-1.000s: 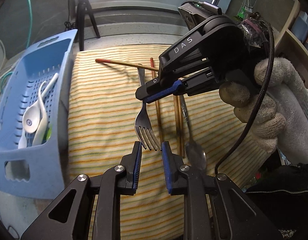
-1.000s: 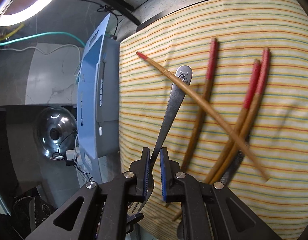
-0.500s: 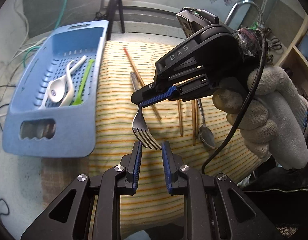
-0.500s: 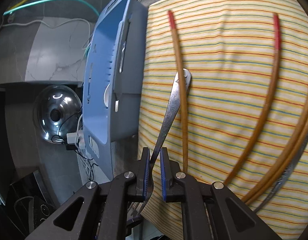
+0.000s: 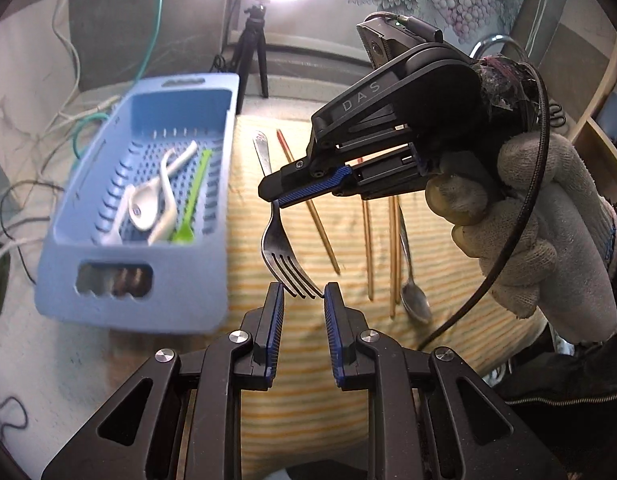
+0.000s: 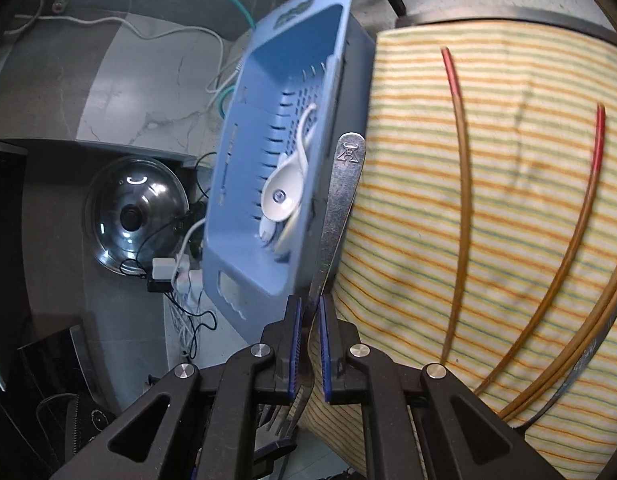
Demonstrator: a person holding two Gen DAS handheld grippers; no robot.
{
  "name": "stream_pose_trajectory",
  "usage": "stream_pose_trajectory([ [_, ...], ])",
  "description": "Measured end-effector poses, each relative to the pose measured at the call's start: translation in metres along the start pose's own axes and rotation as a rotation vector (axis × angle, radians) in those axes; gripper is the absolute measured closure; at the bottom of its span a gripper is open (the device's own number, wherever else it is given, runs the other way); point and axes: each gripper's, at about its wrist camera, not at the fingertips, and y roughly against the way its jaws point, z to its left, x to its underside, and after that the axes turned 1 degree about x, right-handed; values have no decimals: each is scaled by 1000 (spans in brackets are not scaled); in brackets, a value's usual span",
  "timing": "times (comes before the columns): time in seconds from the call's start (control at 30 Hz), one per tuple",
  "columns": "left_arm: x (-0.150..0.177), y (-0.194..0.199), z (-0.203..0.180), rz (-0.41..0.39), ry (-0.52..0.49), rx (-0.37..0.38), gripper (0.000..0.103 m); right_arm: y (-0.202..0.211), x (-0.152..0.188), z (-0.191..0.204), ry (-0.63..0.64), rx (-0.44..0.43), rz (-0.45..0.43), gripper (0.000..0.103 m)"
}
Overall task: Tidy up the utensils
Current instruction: 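Carry the metal fork with the right tool into the blue basket and release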
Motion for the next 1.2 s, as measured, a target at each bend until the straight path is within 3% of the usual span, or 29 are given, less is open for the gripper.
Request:
stream_pose_trajectory([
  [0.27,-35,-7,36,-41,-7,-14,84,-3,-41,25,21,1,-54,95],
  [0.5,-52,-23,62,-25,-9,-25,84,-23,-71,37,46,48,-72,95],
  [0.83,-56,-44,84,12,23,-28,84,-51,-91,39,58,112,-60,95],
  [1.03,-62,-49,92,22,47,-66,84,-55,-96,45,109,153,-73,91],
  [1.1,-64,-50,96,27,58,-79,72,-54,-97,50,140,166,-83,77],
  [1.17,-65,-51,98,30,56,-93,64,-50,-96,54,161,173,-100,56],
  [1.2,-65,-50,98,28,58,-99,63,-48,-96,56,171,178,-108,54],
])
